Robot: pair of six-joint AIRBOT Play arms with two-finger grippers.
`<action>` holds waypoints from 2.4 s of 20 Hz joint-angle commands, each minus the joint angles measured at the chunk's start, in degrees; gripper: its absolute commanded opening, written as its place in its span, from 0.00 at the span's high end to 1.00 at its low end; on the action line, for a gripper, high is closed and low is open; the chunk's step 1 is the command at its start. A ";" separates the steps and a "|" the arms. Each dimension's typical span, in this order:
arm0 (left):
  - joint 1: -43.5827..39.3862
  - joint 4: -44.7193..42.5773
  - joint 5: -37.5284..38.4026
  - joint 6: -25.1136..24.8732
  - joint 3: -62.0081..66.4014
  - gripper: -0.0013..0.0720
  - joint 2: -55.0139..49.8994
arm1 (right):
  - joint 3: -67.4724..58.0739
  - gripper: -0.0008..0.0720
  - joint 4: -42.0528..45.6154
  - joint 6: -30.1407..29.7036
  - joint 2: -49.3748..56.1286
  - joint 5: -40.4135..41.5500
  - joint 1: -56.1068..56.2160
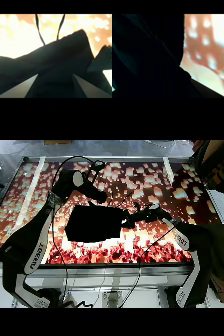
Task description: Fold the clothes and pants, and hang the long-sleeved shirts on hangers.
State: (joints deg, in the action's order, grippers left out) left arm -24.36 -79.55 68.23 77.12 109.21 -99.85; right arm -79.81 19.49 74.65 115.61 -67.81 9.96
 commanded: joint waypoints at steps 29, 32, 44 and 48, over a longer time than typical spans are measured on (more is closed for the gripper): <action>0.17 -21.42 -6.32 -0.02 0.00 0.34 16.61 | -14.78 0.23 4.09 15.34 6.56 11.72 15.13; 0.17 -22.23 -6.32 -0.02 0.00 0.34 16.76 | -16.59 0.87 1.79 10.82 6.51 10.21 15.78; 0.13 -22.21 -6.27 0.02 0.00 0.34 30.21 | -30.01 0.96 -1.27 5.16 -16.20 2.67 -5.18; 0.13 -22.18 -6.23 0.00 0.00 0.34 35.80 | -30.05 0.96 0.68 5.95 -28.68 -1.70 -20.55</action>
State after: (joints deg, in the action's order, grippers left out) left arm -24.18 -101.75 62.00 77.12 109.23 -67.77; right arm -109.32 19.11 80.05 95.07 -66.24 -0.82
